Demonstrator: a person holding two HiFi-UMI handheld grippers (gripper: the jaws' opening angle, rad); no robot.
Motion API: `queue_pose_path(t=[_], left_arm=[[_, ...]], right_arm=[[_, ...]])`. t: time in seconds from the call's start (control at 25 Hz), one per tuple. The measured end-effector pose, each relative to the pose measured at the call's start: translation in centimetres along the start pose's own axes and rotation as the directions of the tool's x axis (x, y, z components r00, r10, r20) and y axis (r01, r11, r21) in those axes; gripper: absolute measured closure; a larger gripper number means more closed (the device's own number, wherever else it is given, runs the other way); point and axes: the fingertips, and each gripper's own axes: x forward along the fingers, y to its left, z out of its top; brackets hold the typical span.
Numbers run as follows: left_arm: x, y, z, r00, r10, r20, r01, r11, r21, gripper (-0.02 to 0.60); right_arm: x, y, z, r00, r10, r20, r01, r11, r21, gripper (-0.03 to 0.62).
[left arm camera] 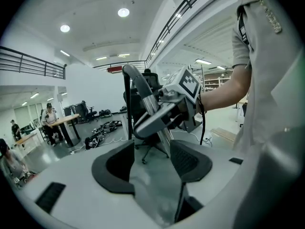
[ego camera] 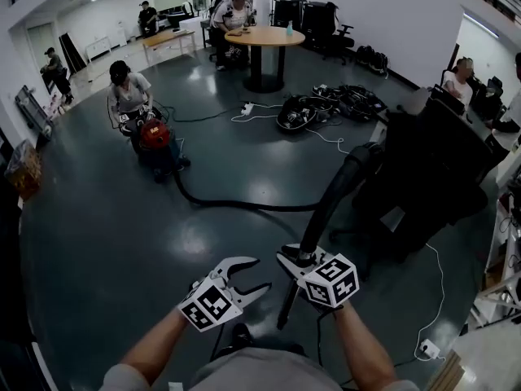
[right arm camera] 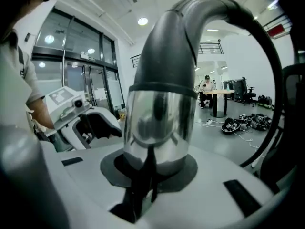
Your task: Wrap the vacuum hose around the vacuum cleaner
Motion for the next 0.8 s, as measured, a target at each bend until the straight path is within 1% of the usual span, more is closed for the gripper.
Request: queue_pose_path(t=[0.16,0.32,0.44,0.6,0.8], left_arm=[[-2.5,3.7,-0.9,0.999,0.015,0.034,-0.015,1.000,0.011,0.351],[-5.1,6.8,-1.0,0.996,0.051,0.078,-0.056,0.997,0.062,0.351],[-6.7,8.9,-1.1,0.992,0.088,0.093,-0.098,0.990,0.102,0.351],[-8.6,10.8,-1.5,0.982,0.156,0.103,-0.168,0.977,0.129,0.351],[-10.9,12.1,-1.8,0.962,0.262,0.078,-0.272,0.949,0.161,0.351]], right_arm=[[4.0,1.8,0.2,0.996,-0.001,-0.086,-0.007,0.996,-0.088,0.517],[7.5,3.4,0.2,0.988,0.002,-0.155,-0.027,0.987,-0.160,0.517],[10.1,4.3,0.2,0.979,0.016,-0.201,-0.058,0.977,-0.207,0.517],[12.9,5.1,-0.6,0.963,0.043,-0.266,-0.117,0.956,-0.269,0.517],[15.0,5.9,-1.4,0.933,0.078,-0.352,-0.209,0.913,-0.351,0.517]])
